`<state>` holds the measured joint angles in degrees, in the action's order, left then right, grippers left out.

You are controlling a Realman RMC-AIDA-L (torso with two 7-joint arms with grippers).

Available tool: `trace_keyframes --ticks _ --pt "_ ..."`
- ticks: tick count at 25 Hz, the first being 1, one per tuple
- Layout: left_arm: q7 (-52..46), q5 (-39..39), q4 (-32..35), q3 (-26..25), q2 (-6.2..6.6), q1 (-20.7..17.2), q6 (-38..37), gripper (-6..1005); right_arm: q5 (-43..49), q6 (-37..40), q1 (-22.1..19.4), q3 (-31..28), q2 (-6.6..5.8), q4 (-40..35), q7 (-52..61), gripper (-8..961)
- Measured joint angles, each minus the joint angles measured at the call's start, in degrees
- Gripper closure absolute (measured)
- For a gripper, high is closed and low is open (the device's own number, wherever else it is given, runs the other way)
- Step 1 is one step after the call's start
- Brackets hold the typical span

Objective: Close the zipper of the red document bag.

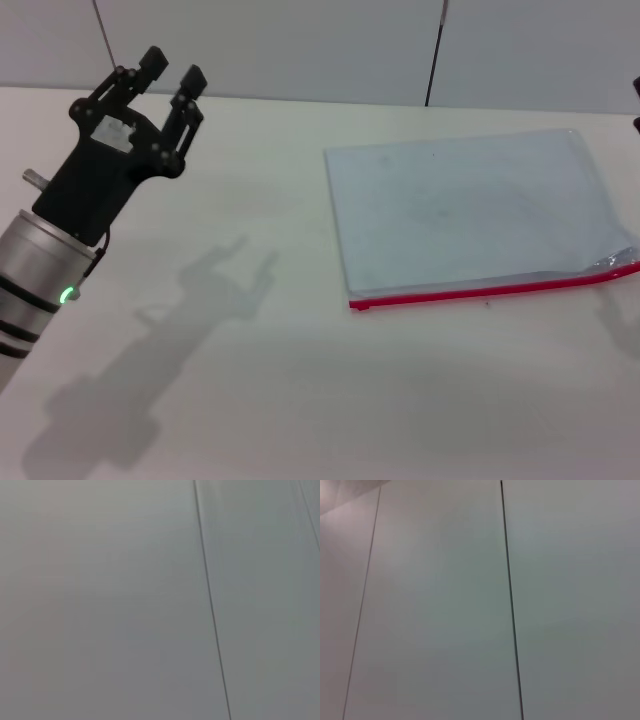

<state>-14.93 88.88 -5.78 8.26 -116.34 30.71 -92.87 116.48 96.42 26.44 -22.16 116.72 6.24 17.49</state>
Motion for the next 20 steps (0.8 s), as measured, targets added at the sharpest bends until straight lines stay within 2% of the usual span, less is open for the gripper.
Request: trace_keyframes --ticks 20 --pt "1.92 -0.13 -1.34 -0.09 0.07 -0.35 -1.71 558 0.06 0.33 0.08 0.10 0.00 0.09 0.01 239"
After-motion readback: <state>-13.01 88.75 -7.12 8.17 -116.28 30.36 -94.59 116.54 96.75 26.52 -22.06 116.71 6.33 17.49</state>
